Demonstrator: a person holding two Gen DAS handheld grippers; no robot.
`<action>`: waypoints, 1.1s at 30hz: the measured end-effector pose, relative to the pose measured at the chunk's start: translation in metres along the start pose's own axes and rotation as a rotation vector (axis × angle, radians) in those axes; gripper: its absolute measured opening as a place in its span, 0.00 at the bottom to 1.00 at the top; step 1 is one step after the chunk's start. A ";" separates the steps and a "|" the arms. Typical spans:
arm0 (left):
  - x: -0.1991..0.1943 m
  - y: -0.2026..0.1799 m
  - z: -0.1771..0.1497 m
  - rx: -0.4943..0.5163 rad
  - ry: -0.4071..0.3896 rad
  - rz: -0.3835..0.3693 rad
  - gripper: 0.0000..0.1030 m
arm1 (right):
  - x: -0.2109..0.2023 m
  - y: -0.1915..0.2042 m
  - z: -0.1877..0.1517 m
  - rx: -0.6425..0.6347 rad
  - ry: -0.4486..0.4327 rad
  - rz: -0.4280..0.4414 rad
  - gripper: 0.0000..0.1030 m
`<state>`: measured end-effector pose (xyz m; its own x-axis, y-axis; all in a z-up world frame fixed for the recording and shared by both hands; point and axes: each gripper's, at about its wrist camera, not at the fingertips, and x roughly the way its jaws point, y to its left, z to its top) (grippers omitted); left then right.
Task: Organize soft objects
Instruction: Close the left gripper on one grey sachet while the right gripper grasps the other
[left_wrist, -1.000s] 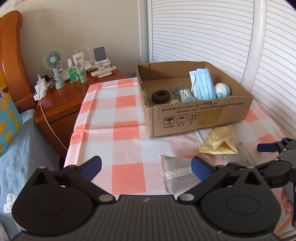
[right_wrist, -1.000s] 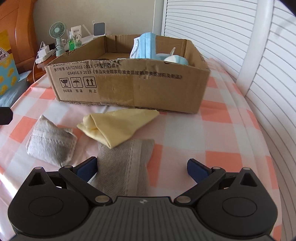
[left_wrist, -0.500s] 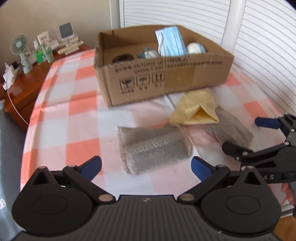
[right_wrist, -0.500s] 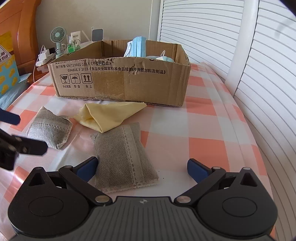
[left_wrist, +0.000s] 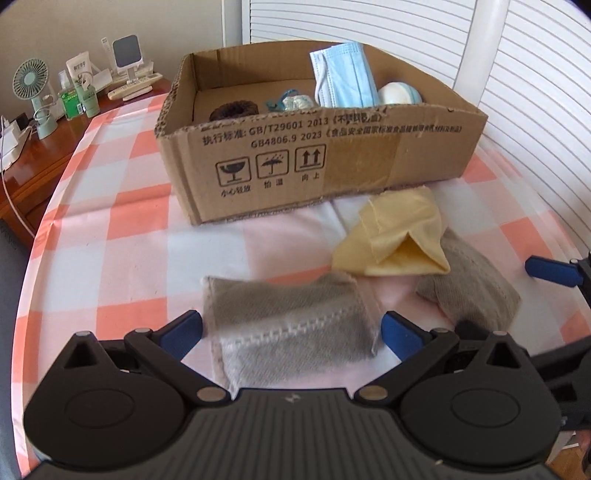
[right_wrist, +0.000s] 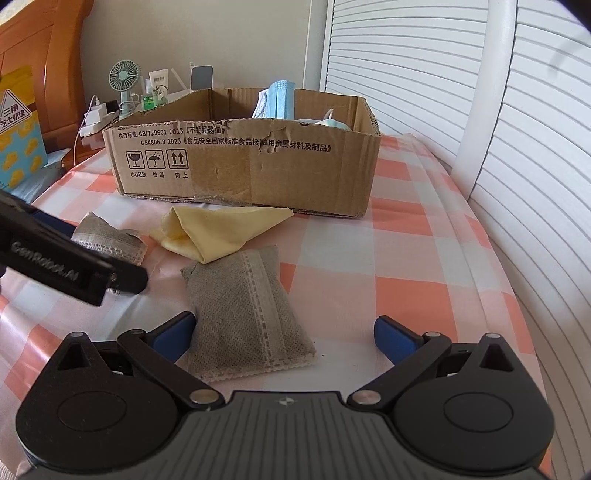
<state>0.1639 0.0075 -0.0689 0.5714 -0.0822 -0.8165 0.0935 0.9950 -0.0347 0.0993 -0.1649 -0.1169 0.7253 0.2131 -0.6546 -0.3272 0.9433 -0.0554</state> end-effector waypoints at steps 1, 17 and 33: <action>0.002 -0.001 0.001 0.004 -0.007 0.001 0.99 | 0.000 0.000 0.000 -0.001 -0.002 0.001 1.00; -0.004 0.010 -0.014 -0.056 -0.064 0.065 0.99 | -0.002 0.001 -0.003 0.002 -0.015 -0.009 1.00; -0.009 0.004 -0.018 -0.067 -0.106 0.072 0.85 | 0.008 0.005 0.010 -0.053 0.026 0.072 1.00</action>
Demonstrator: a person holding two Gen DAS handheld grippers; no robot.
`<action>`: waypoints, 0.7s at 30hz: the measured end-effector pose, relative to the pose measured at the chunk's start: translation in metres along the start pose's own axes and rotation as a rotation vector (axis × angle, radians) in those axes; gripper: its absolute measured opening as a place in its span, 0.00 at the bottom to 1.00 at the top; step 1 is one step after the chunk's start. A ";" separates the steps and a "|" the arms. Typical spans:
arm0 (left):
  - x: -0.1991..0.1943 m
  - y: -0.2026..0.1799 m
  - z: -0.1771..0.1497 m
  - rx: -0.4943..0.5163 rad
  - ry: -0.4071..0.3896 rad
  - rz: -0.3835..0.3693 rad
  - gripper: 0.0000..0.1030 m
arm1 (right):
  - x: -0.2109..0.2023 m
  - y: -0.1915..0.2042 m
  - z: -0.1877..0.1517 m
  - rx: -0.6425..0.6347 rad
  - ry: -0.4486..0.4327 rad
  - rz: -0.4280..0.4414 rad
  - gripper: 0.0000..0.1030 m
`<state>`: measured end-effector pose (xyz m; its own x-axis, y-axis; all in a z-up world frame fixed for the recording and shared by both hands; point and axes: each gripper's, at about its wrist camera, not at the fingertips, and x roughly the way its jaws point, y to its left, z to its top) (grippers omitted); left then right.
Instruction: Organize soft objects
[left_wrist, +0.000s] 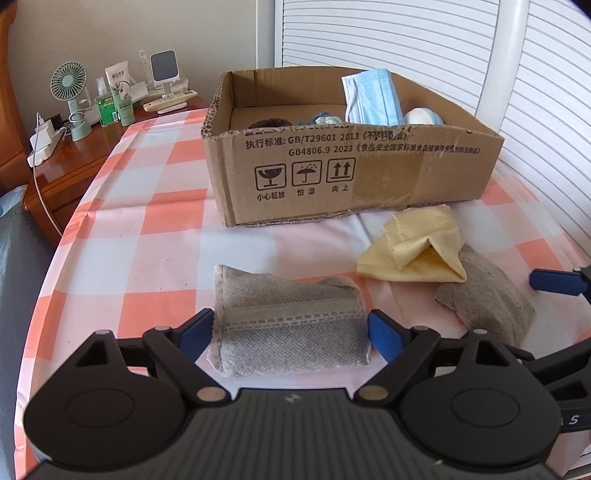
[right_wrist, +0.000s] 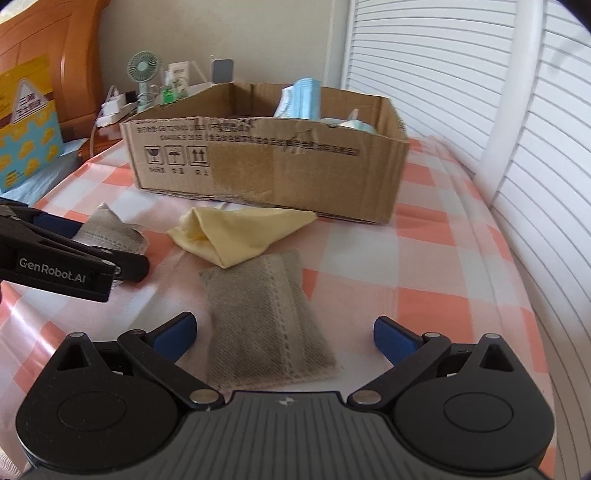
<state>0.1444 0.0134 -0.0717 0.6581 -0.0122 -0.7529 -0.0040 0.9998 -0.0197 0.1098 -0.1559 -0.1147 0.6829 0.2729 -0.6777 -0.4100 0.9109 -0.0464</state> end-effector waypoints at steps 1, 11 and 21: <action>0.000 0.000 0.000 0.001 0.001 -0.001 0.85 | 0.002 0.001 0.002 -0.011 0.003 0.016 1.00; -0.001 0.003 0.001 0.015 0.001 -0.021 0.81 | 0.005 0.010 0.011 -0.053 -0.008 0.063 0.85; -0.003 0.002 0.001 0.043 -0.007 -0.044 0.69 | -0.006 0.009 0.011 -0.031 -0.004 0.044 0.54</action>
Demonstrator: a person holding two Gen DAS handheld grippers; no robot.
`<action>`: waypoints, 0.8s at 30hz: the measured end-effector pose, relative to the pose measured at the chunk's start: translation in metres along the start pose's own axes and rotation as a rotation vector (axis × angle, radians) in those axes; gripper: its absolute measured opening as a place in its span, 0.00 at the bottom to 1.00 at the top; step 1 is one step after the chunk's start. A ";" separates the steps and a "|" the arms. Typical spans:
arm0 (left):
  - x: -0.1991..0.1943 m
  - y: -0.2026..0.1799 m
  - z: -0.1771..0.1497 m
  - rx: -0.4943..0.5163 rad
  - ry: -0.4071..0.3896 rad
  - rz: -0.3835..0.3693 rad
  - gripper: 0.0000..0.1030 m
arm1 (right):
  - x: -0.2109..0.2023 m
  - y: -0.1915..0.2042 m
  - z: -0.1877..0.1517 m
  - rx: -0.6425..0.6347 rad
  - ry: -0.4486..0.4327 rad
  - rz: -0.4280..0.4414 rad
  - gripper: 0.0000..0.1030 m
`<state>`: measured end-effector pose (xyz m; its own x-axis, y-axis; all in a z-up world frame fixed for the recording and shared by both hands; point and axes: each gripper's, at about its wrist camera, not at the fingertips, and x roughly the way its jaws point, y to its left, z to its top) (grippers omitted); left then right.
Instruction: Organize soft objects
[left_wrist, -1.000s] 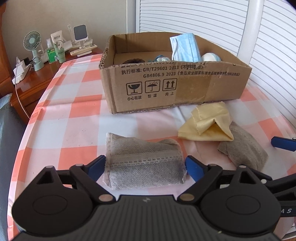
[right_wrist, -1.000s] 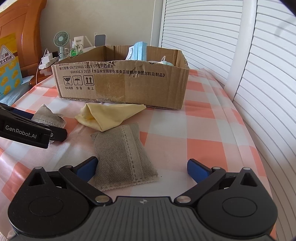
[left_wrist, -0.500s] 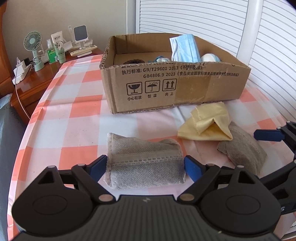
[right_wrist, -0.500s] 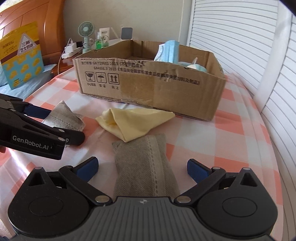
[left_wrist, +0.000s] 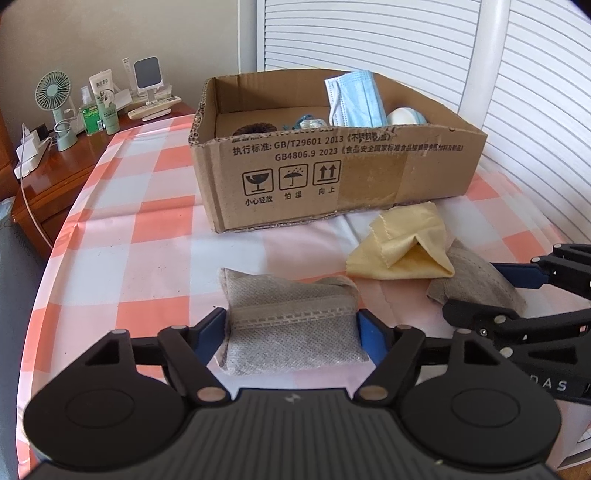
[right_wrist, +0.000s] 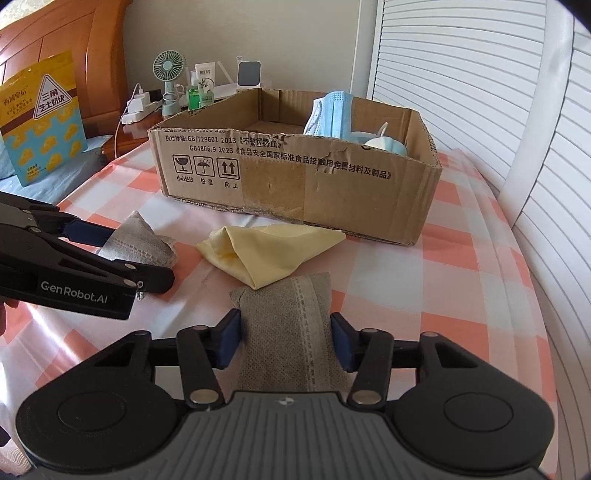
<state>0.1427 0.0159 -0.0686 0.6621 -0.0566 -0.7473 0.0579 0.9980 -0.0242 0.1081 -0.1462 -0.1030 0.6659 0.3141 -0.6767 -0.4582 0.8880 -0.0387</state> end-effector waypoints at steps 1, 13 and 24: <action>-0.001 0.000 0.000 0.003 -0.001 -0.004 0.69 | -0.001 0.000 -0.001 0.001 0.002 -0.002 0.54; -0.009 0.001 0.002 0.047 -0.002 -0.081 0.54 | -0.022 -0.007 -0.014 0.028 0.001 0.005 0.49; -0.024 0.007 0.002 0.105 0.039 -0.155 0.53 | -0.041 -0.013 -0.013 0.003 -0.022 0.011 0.46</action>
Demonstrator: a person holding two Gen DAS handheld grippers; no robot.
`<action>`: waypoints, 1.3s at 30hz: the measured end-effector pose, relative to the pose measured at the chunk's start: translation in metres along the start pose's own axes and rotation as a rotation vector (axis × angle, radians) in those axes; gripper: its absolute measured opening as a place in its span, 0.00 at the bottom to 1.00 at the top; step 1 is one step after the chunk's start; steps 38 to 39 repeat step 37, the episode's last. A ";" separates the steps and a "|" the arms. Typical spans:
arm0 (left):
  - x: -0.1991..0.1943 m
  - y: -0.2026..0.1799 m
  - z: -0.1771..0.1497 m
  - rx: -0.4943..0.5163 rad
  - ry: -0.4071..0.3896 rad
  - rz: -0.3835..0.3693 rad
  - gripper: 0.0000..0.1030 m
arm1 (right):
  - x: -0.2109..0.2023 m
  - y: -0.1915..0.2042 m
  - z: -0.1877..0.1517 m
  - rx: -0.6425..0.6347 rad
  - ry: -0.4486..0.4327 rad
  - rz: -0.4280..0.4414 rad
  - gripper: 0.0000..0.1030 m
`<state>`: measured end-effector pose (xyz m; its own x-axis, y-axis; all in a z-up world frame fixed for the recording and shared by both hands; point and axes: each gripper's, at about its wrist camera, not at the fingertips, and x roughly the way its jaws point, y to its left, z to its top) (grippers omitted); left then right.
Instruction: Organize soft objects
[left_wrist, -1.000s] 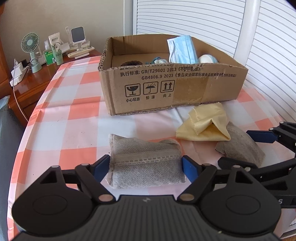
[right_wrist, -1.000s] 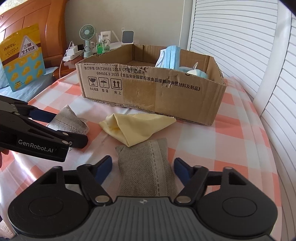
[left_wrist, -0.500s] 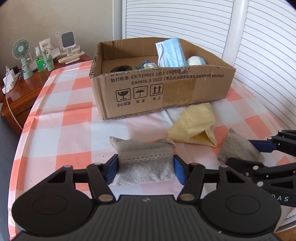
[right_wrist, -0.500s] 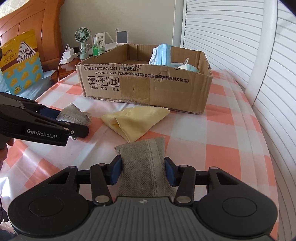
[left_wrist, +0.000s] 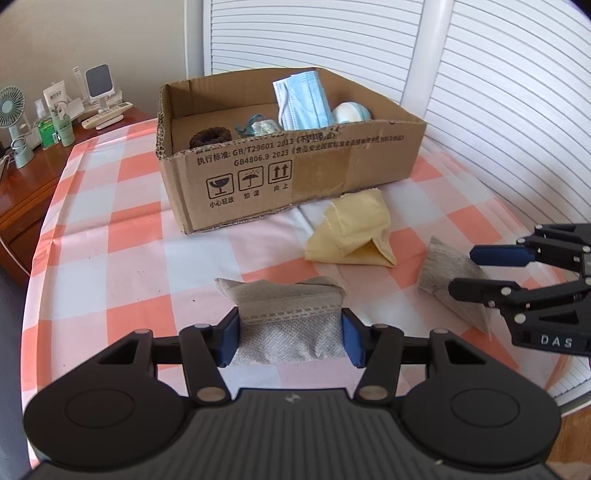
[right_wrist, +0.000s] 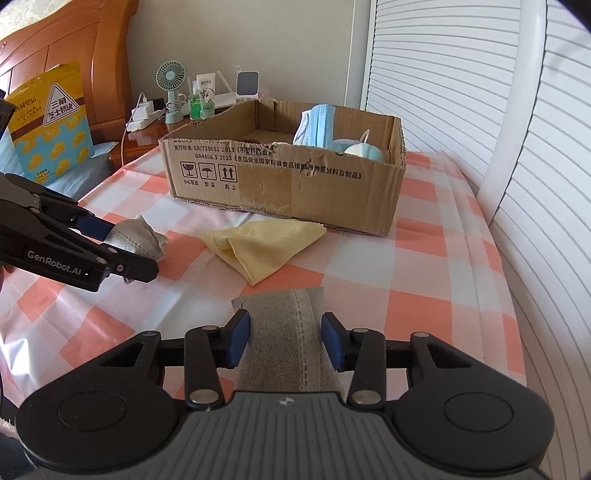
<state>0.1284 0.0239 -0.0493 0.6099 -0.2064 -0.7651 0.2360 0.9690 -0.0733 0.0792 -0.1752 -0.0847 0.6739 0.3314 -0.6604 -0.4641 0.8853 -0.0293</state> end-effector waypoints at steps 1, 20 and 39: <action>-0.003 0.000 0.001 0.009 0.002 -0.004 0.53 | -0.001 -0.001 0.001 -0.001 -0.002 0.003 0.46; -0.029 -0.002 0.010 0.077 -0.010 -0.022 0.53 | 0.004 0.005 -0.005 -0.086 0.039 -0.013 0.32; -0.044 0.006 0.091 0.149 -0.089 -0.014 0.53 | -0.031 -0.007 0.028 -0.102 -0.027 0.036 0.31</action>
